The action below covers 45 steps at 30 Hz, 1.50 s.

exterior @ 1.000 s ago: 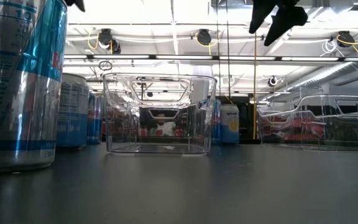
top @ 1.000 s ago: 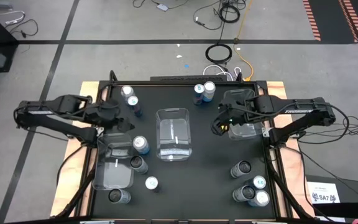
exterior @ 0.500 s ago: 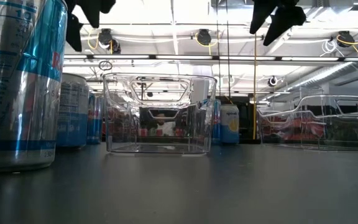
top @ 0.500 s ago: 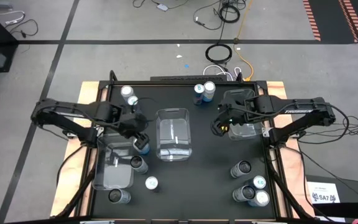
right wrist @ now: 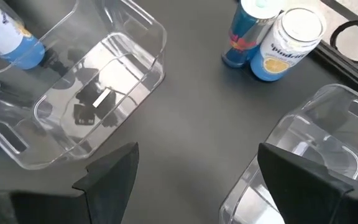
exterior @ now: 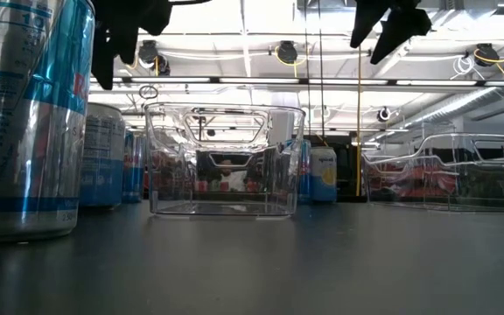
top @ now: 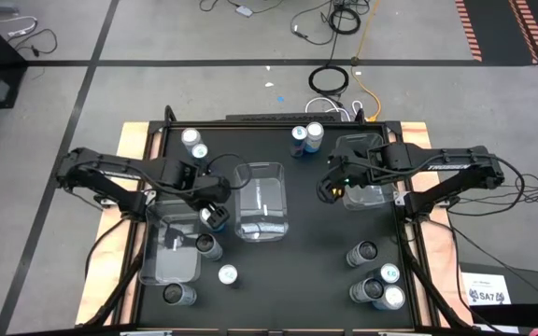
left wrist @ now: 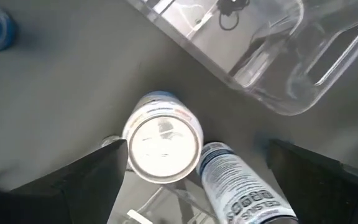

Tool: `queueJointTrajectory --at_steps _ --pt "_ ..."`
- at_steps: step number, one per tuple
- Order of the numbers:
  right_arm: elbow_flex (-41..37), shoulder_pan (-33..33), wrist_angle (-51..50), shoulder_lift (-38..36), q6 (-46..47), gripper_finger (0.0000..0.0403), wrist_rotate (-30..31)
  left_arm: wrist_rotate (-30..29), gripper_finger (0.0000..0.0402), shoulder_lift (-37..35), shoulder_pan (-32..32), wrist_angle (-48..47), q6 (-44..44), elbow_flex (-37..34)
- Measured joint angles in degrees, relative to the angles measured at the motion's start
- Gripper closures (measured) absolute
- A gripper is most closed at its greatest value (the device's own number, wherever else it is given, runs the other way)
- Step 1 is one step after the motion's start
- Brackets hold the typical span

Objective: Sort soda cans
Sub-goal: Move the white and blue soda can to the top left of the table

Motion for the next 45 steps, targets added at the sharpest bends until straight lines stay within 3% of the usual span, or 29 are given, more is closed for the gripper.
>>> queueJointTrajectory --at_steps 21,34,45 --pt "0.0 0.0 0.0 0.0 1.1 0.008 0.0 -1.4 0.0011 -0.1 -0.4 5.0 7.8 -9.5" --pt "0.0 0.0 0.1 0.0 2.5 0.008 0.0 2.0 0.0011 -0.1 -0.3 10.7 9.2 -15.7" --pt "0.0 0.0 0.1 0.0 2.5 0.008 0.0 1.7 0.01 -0.1 -0.1 11.1 9.3 -15.6"
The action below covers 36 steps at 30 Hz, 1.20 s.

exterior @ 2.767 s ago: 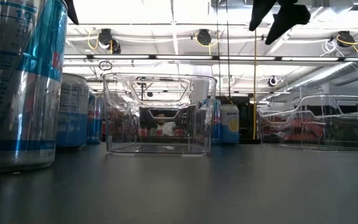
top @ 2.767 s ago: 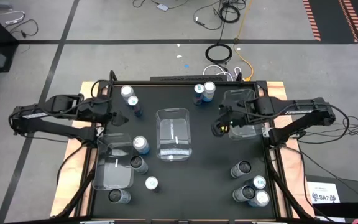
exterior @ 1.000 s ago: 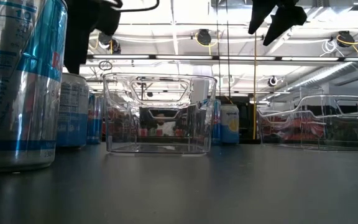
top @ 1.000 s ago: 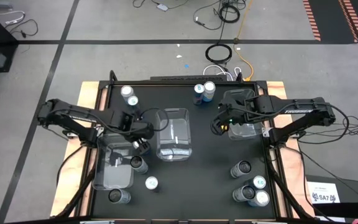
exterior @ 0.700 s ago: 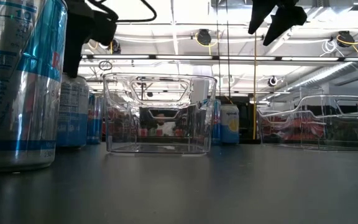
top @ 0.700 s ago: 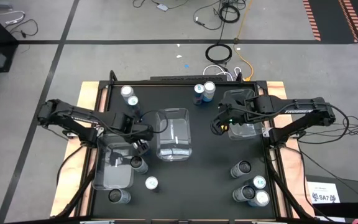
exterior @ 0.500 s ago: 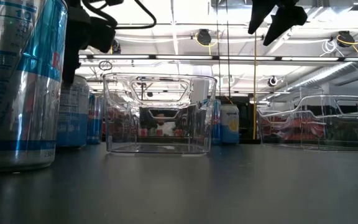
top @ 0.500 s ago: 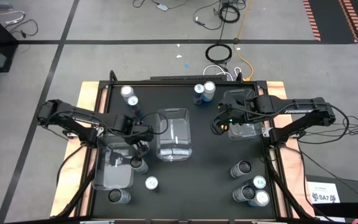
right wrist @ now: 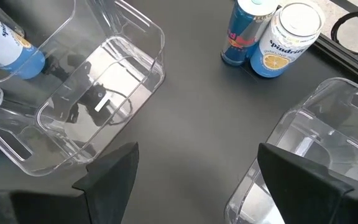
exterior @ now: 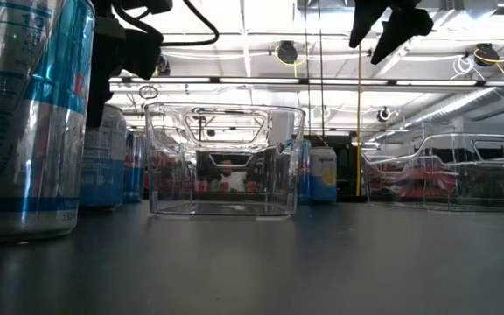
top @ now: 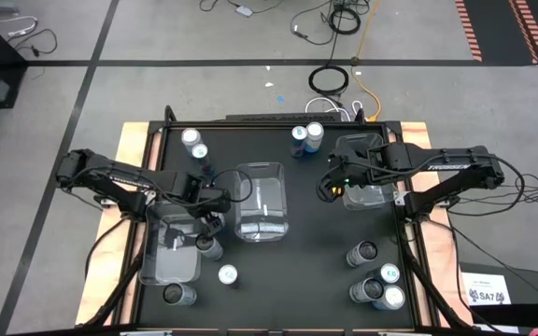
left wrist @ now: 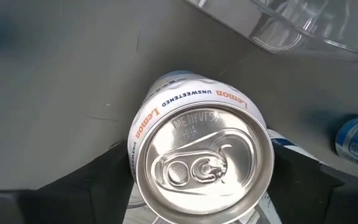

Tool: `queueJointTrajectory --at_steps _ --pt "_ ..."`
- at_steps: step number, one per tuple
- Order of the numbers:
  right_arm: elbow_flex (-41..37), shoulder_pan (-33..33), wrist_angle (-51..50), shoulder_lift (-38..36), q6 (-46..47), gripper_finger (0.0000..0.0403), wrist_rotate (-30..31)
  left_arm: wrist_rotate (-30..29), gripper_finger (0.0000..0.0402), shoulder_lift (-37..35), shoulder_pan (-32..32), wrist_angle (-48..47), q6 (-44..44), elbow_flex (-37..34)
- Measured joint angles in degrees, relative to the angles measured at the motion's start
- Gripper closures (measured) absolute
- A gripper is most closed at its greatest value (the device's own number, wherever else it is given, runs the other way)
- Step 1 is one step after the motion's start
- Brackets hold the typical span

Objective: Sort soda cans
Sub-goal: Move the white and blue soda can to the top left of the table

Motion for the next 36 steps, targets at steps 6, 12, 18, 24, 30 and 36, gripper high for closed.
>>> queueJointTrajectory --at_steps 6,12,18,24,30,36 --pt "0.0 0.0 0.0 0.0 0.0 0.008 0.0 -0.5 0.0101 0.2 0.9 -0.7 0.4 1.6" --pt "0.0 0.0 0.0 0.0 0.0 0.008 0.0 -0.4 0.0093 0.1 3.1 -0.9 2.4 2.4" --pt "0.0 0.0 0.0 0.0 -0.2 0.008 0.1 -0.4 0.0092 0.1 6.5 -2.3 4.9 2.5" --pt "0.0 0.0 0.0 0.0 -0.3 0.008 0.1 -0.3 0.0091 0.1 10.3 -2.0 9.2 2.5" --pt "0.0 0.0 0.0 0.0 -0.5 0.008 0.3 -0.2 0.0091 0.1 15.4 -1.9 13.3 2.5" --pt "0.0 0.0 0.0 0.0 -0.9 0.008 0.6 -0.2 0.0091 0.1 20.2 -1.3 16.8 2.6"
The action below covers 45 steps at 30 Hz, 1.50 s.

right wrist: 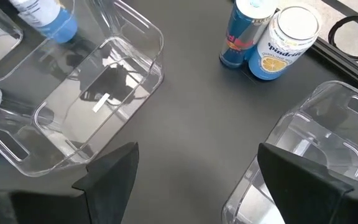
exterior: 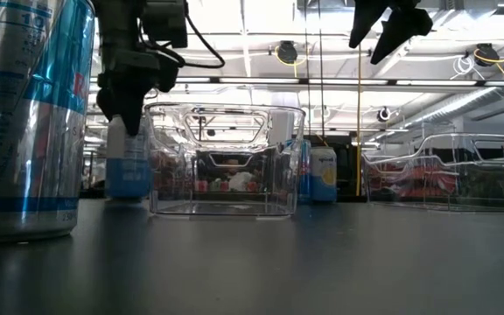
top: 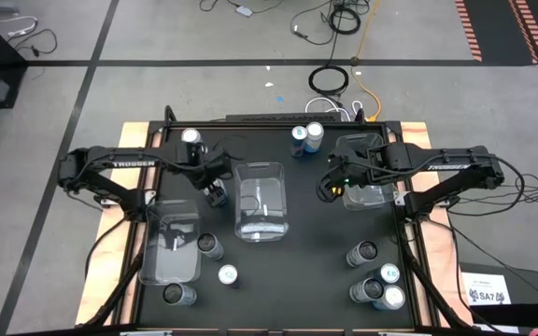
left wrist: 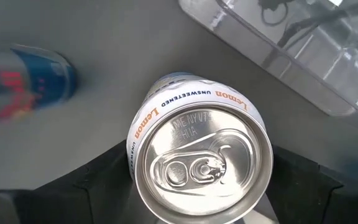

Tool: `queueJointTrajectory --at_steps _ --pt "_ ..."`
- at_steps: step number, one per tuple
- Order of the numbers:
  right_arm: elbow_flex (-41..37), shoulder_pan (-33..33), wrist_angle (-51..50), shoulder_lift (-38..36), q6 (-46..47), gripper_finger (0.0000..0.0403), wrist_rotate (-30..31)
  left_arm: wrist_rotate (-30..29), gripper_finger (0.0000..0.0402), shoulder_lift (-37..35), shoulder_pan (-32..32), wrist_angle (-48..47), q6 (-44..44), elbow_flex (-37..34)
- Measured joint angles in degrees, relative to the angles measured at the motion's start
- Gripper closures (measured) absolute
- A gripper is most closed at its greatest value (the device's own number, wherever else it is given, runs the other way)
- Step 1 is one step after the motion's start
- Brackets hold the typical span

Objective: Sort soda cans
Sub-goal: Move the white and blue soda can to the top left of the table

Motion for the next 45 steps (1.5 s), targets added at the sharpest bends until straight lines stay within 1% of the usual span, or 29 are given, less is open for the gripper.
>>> queueJointTrajectory --at_steps 6,15,25,30,37,41,45 --pt "0.0 0.0 0.0 0.0 0.0 0.008 0.0 0.0 0.0091 0.0 3.7 1.4 3.8 0.5" --pt "0.0 0.0 0.0 0.0 0.0 0.008 0.0 -1.4 0.0091 0.0 6.5 1.2 9.2 7.5" --pt "0.0 0.0 0.6 0.0 0.0 0.008 0.0 -2.6 0.0091 0.7 12.8 0.5 15.9 11.9" --pt "0.0 0.0 0.6 0.0 0.0 0.008 -0.1 -2.0 0.0091 4.8 16.5 -0.2 19.9 15.2" --pt "0.0 0.0 0.7 0.0 0.9 0.008 -0.1 0.6 0.0091 13.7 20.8 -0.2 26.5 19.6" --pt "0.0 0.0 0.7 0.0 1.6 0.008 -0.4 2.2 0.0091 18.2 22.7 0.2 28.1 20.8" --pt "0.0 0.0 0.7 0.0 2.3 0.008 -0.4 3.2 0.0091 20.7 23.5 2.4 28.0 21.0"
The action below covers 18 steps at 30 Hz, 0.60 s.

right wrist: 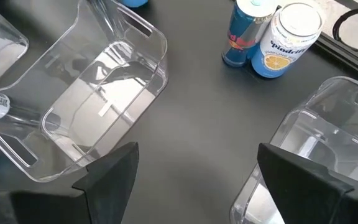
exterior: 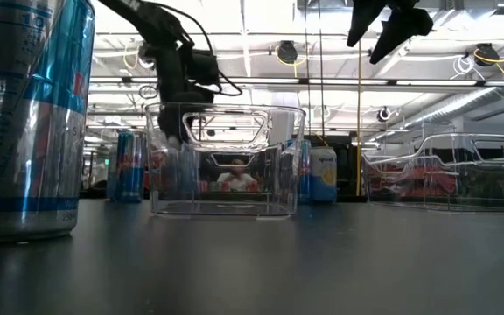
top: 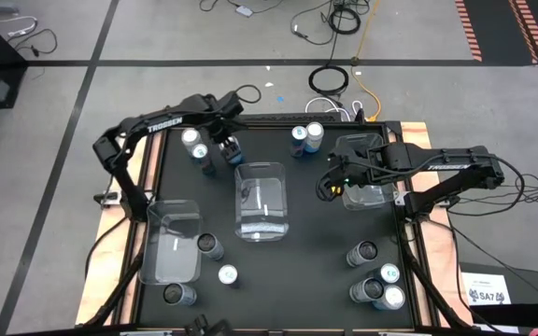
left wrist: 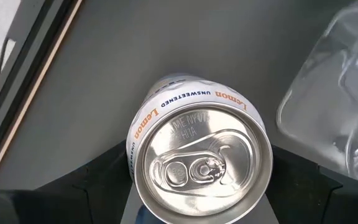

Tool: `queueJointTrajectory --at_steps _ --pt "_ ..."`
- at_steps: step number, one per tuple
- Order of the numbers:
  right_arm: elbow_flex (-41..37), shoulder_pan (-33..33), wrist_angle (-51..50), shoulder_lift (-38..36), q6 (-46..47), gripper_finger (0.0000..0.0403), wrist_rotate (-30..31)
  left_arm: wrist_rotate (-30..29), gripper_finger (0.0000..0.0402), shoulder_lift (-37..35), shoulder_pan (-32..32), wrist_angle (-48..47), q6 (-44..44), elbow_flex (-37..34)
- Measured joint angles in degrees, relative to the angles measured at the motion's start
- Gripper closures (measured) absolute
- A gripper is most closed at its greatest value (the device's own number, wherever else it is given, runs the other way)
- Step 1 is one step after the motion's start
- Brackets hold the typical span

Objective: Sort soda cans
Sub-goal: Move the white and blue soda can to the top left of the table

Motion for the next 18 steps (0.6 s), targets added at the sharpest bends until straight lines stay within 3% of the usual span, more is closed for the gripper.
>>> queueJointTrajectory --at_steps 12,18 --pt "0.0 0.0 0.2 0.0 0.1 0.008 -0.1 -0.1 0.0062 2.2 -0.2 2.3 -1.8 0.1" --pt "0.0 0.0 0.2 0.0 0.1 0.008 -0.1 -0.4 0.0055 2.4 -0.2 2.0 -8.2 0.0"
